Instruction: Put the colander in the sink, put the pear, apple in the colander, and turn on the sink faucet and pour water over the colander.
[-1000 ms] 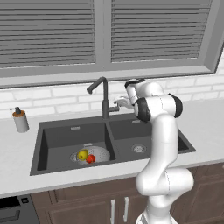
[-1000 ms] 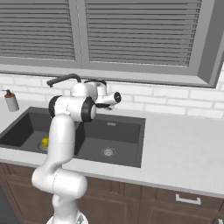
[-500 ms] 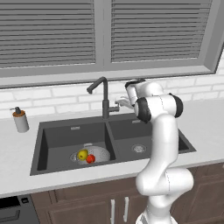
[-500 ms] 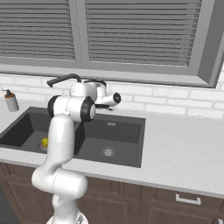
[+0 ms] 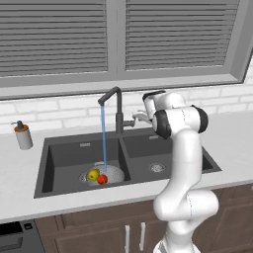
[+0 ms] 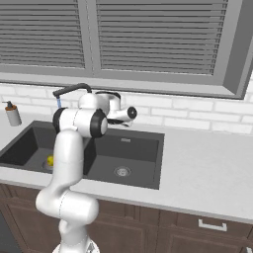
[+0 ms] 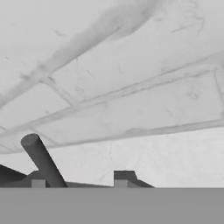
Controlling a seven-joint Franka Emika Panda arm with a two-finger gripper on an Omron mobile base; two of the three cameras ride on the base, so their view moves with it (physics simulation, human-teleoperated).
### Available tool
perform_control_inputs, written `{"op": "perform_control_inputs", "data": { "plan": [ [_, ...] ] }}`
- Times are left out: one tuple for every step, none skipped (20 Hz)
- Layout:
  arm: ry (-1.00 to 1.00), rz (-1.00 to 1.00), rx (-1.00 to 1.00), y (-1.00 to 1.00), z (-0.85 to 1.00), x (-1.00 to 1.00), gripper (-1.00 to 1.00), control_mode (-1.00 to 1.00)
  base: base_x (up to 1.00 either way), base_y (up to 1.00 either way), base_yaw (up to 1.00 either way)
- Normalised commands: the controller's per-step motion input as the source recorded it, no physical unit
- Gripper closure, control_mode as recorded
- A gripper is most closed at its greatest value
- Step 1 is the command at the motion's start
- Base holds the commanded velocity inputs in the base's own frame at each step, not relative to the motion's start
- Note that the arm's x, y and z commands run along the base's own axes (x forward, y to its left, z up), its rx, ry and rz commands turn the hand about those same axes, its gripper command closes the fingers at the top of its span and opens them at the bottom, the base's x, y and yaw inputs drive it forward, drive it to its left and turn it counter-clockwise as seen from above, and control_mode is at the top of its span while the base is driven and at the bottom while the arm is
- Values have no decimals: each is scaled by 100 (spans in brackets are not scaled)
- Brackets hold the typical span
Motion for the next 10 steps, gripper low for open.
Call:
{"op": "perform_control_inputs", "data": {
  "plan": [
    [0,-7,1,-100,-18,-11,100,-100,0,0,0],
    [0,-7,1,-100,-17,-16,100,-100,0,0,0],
    [0,-7,1,-100,-16,-19,100,-100,0,0,0],
    [0,-7,2,-100,-17,-20,100,-100,0,0,0],
    [0,-7,2,-100,-17,-21,100,-100,0,0,0],
    [0,-7,2,-100,-16,-21,100,-100,0,0,0],
    [0,-6,2,-100,-13,-26,100,-100,0,0,0],
    [0,-5,2,-100,-9,-28,100,-100,0,0,0],
    [0,-5,2,-100,-4,-28,100,-100,0,0,0],
    [0,-5,3,-100,0,-27,100,-100,0,0,0]
  ]
}}
